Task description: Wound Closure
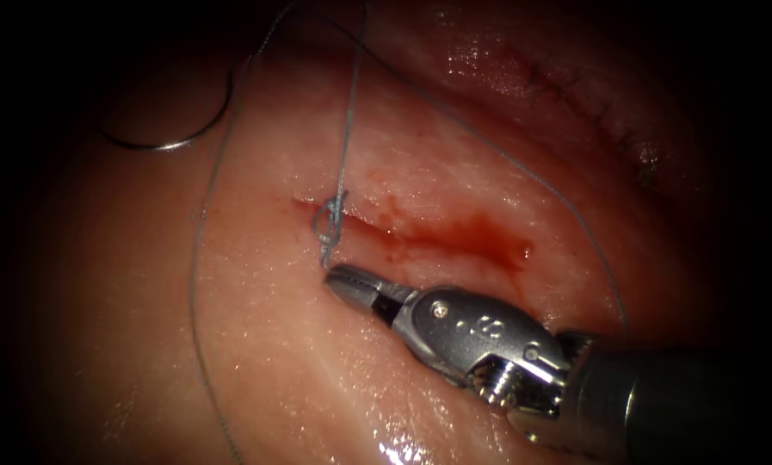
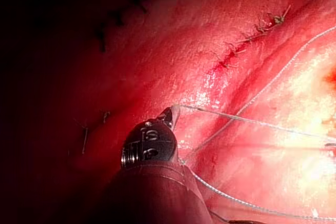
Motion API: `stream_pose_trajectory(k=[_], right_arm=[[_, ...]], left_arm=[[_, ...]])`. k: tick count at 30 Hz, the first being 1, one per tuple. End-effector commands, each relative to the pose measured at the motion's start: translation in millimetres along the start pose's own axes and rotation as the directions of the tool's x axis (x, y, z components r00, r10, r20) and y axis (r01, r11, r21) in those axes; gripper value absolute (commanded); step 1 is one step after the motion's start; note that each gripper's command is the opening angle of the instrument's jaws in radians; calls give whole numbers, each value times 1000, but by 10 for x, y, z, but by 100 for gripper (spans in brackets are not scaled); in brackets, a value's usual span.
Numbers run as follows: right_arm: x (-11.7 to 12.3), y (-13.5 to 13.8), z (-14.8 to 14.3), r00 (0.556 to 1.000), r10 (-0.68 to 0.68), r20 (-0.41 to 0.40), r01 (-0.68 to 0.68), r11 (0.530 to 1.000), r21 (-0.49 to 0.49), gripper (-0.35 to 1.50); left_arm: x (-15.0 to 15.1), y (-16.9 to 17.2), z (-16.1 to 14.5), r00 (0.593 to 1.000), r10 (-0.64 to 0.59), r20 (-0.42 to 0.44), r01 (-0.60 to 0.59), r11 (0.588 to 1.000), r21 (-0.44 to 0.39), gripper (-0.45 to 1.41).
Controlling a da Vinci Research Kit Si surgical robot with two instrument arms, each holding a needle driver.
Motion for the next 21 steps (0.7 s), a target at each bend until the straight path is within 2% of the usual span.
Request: stream_pose_trajectory(k=[1,7,13,19,21], right_arm=[[-8,-8,7,1000,-2,10,2,1000,22,-35],[-9,-18,14,998,-62,30,58,990,127,-35],[-5,-25,23,989,-143,44,130,965,227,-35],[-4,-34,39,973,-218,76,176,915,362,-35],[-5,-35,40,972,-223,77,179,910,373,-35]], left_arm=[[-1,-7,11,1000,2,-1,-2,1000,7,-45],[4,-41,32,1000,-17,-8,17,999,44,-45],[0,-52,46,1000,-17,-8,18,998,57,-45],[-9,-64,51,1000,-17,1,17,997,75,-45],[-10,-65,52,1000,-17,2,16,997,77,-45]])
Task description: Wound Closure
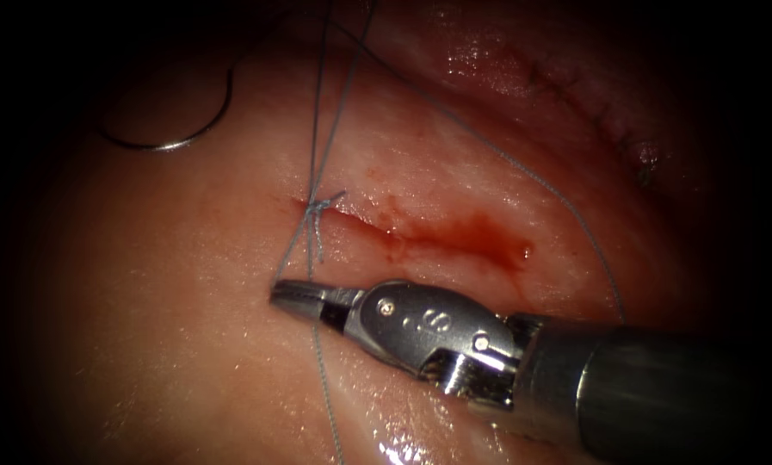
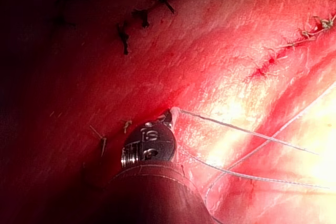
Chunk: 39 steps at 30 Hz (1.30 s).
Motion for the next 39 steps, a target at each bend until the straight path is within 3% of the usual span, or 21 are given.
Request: stream_pose_trajectory(k=[1,8,22,30,35,39], right_arm=[[-3,-3,12,1000,-12,2,12,999,37,-35],[-5,-10,11,999,-28,17,26,997,70,-35],[-10,-58,10,998,-70,1,70,990,122,-35],[-13,-72,9,997,-72,-10,72,988,133,-35],[-12,-72,3,997,-69,-29,72,990,119,-35],[-6,-56,-8,997,-51,-50,54,996,69,-35]], left_arm=[[-4,-4,10,1000,3,0,-3,1000,2,-45],[-10,-9,16,1000,5,5,-5,1000,15,-45],[-9,-25,19,1000,3,13,-4,1000,29,-45],[-7,-30,18,1000,4,26,-5,999,50,-45],[-6,-32,17,1000,2,31,-4,998,57,-45],[-7,-30,16,999,2,32,-4,998,56,-45]])
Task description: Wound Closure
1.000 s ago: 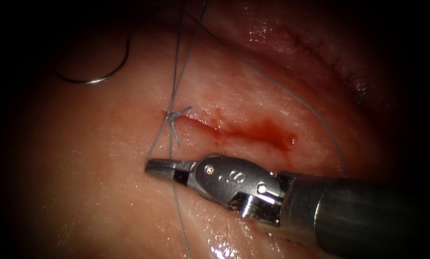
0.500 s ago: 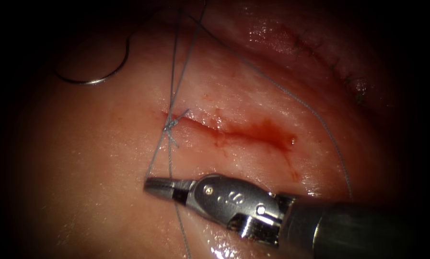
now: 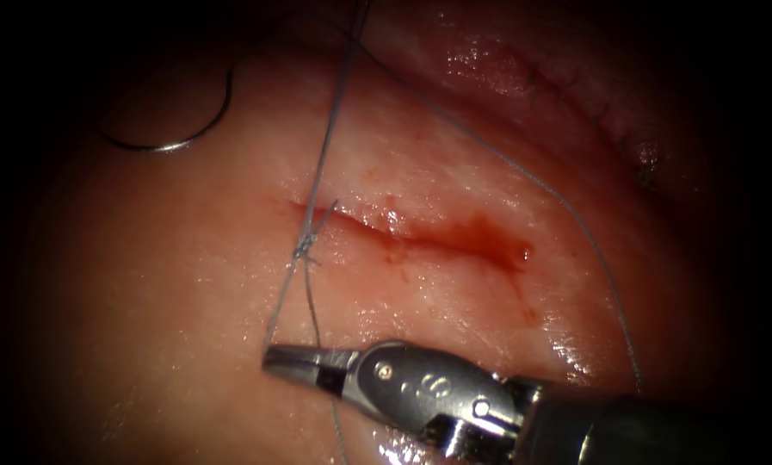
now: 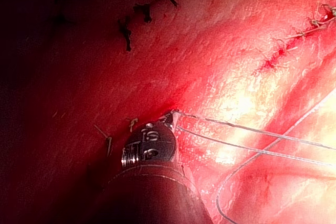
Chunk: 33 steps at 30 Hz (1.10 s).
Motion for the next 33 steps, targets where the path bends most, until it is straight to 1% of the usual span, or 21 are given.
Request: stream_pose_trajectory(k=[1,6,7,8,10,12,13,14,15,16,17,18,21,23,24,25,26,28,30,32,33], right_arm=[[-3,6,3,1000,21,-14,-21,999,-28,-35],[-1,12,-5,998,41,-57,-46,994,-96,-35],[1,15,-14,995,52,-83,-62,991,-121,-35],[1,15,-14,995,52,-83,-62,991,-121,-35],[7,25,-32,992,70,-103,-87,980,-178,-35],[8,31,-44,990,80,-117,-102,975,-198,-35],[8,31,-44,990,80,-117,-102,975,-198,-35],[9,36,-56,989,90,-119,-114,969,-218,-35],[9,36,-58,988,92,-123,-118,967,-224,-35],[8,39,-65,988,99,-120,-126,962,-244,-35],[8,39,-65,988,101,-118,-129,958,-255,-35],[8,40,-63,987,104,-123,-134,953,-271,-11],[8,42,-63,983,102,-152,-143,947,-288,79],[11,45,-66,979,104,-176,-155,939,-307,121],[11,45,-66,979,104,-176,-155,939,-307,121],[14,47,-68,975,105,-198,-166,931,-325,138],[16,46,-70,966,113,-231,-189,921,-341,148],[17,44,-72,964,110,-240,-190,922,-338,148],[22,32,-75,956,133,-263,-213,928,-304,148],[30,27,-79,952,135,-275,-218,929,-299,140],[30,27,-79,952,135,-275,-218,929,-299,140]], left_arm=[[-2,1,5,1000,3,-3,-3,1000,-1,-45],[-10,10,-7,1000,9,-8,-9,1000,-9,-45],[-15,15,-14,1000,14,-10,-14,1000,-14,-45],[-15,15,-14,1000,14,-10,-14,1000,-14,-45],[-24,23,-29,1000,19,-14,-20,1000,-24,-45],[-28,27,-40,1000,27,-15,-27,999,-31,-45],[-28,27,-40,1000,27,-15,-27,999,-31,-45],[-33,32,-54,1000,27,-16,-27,999,-36,-45],[-35,34,-60,1000,27,-13,-27,999,-39,-45],[-37,37,-79,1000,21,-19,-22,999,-42,-45],[-37,38,-84,1000,20,-19,-21,999,-43,-45],[-34,37,-103,1000,7,-27,-9,999,-42,-45],[-25,36,-128,999,-14,-35,12,999,-46,-45],[-11,35,-149,998,-35,-46,33,998,-48,-45],[-11,35,-149,998,-35,-46,33,998,-48,-45],[-1,36,-162,998,-37,-60,34,998,-50,-45],[6,39,-172,997,-38,-66,34,998,-51,-45],[11,41,-179,997,-39,-66,36,998,-49,-45],[18,47,-193,997,-39,-72,35,998,-51,-45],[23,52,-207,995,-45,-84,40,998,-55,-45],[23,52,-207,995,-45,-84,40,998,-55,-45]])
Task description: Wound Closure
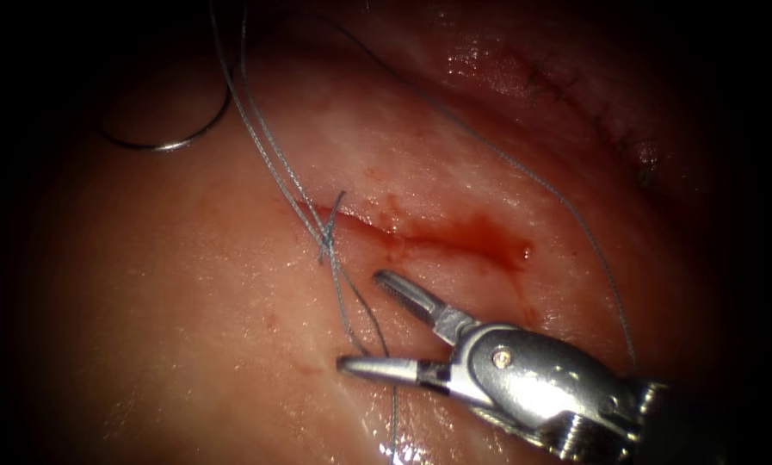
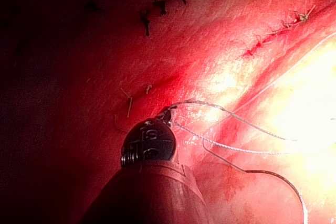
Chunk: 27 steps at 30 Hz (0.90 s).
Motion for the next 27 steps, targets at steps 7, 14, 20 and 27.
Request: stream_pose_trajectory(k=[7,14,20,27], right_arm=[[29,38,19,999,45,22,-43,998,-55,130],[16,82,50,997,45,65,-33,985,-169,123],[3,94,81,995,44,89,-20,968,-250,119],[2,97,108,994,51,98,-19,951,-309,118]], left_arm=[[15,5,-44,999,-25,-48,25,1000,2,-45],[30,32,-78,998,-24,-53,24,1000,-1,-45],[37,58,-90,997,-24,-73,22,999,-26,-45],[42,80,-100,997,-11,-80,8,999,-32,-45]])
